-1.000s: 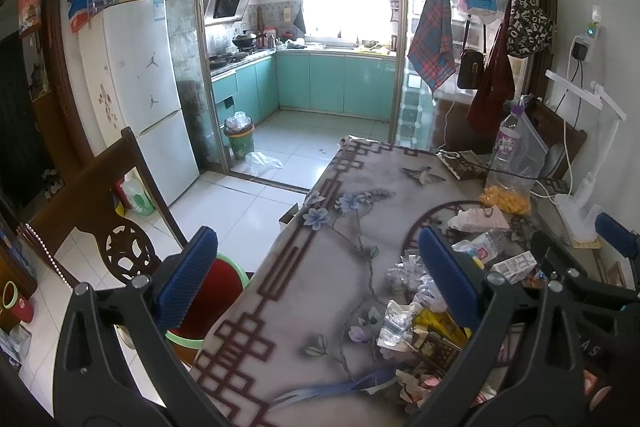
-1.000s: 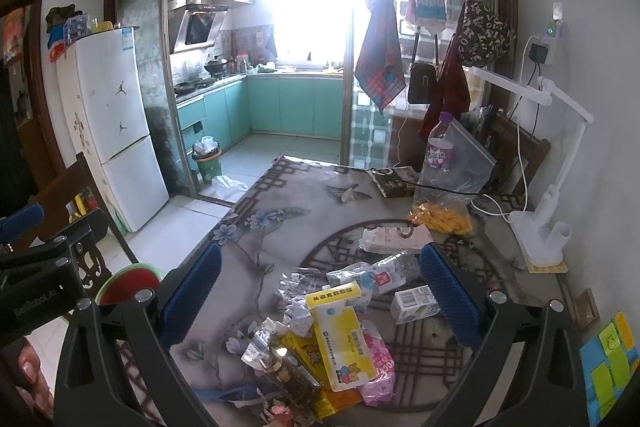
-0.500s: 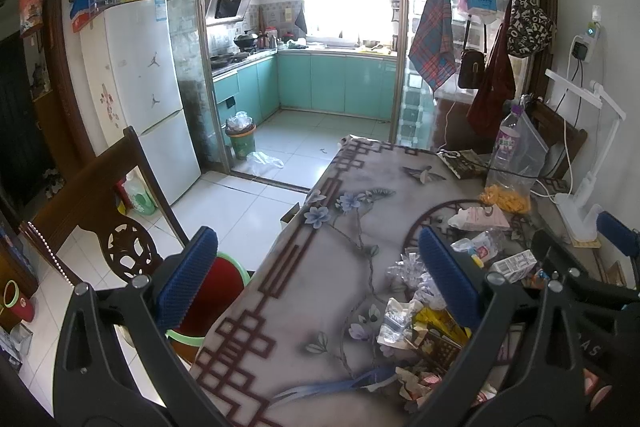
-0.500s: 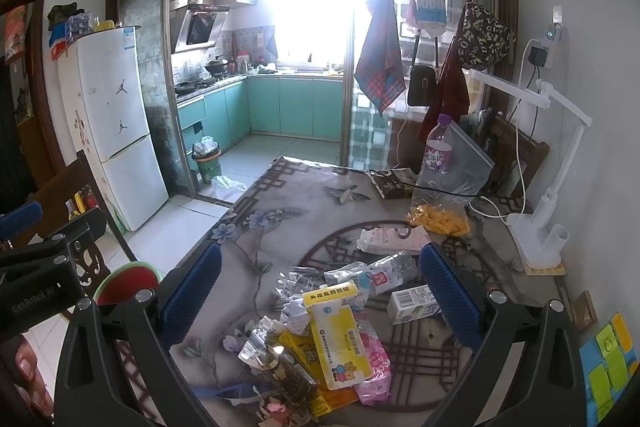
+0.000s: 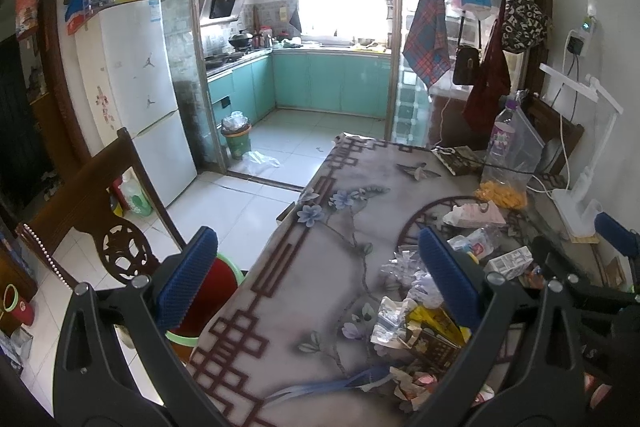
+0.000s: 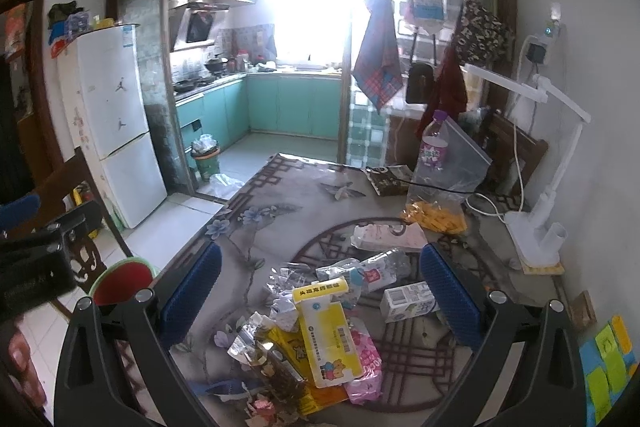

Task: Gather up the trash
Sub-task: 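Grasp crumpled paper with the left tool while the right tool grasps a white plastic bag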

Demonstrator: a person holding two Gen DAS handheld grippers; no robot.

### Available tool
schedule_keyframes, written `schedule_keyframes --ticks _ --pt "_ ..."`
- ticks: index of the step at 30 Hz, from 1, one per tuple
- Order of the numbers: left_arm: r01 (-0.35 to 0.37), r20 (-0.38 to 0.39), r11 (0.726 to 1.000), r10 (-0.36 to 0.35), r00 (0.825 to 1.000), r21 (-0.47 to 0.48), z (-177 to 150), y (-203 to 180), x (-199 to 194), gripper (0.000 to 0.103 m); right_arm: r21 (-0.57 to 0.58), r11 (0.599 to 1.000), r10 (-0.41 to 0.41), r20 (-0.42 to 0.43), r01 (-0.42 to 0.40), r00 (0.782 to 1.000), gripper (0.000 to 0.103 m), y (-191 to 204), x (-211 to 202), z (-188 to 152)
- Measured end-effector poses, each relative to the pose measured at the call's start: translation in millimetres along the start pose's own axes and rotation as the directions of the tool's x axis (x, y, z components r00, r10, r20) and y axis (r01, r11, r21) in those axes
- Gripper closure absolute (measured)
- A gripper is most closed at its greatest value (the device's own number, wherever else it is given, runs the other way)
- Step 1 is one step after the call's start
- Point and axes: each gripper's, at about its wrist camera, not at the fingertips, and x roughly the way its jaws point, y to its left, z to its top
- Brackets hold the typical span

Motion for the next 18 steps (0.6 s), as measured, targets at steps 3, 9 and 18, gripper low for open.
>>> schedule_keyframes --ticks 3,9,18 --pt "0.015 -0.013 1.0 -0.015 1.0 -0.004 -7 2 11 0.004 -0.048 0.999 -0.01 -0.079 0.007 0.997 0.007 -14 16 -23" --pt "0.06 -0.097 0.998 -0.061 0.993 -0.005 -39 10 48 0.004 0.112 0.983 0.178 -0.462 -0.142 0.869 0.009 -50 69 -111" --pt "0.219 -0.314 0.976 -0.209 0.926 -0.002 -81 -7 86 0.004 0.284 0.933 0.352 -0.603 -0.22 0.716 0.05 -52 104 -200"
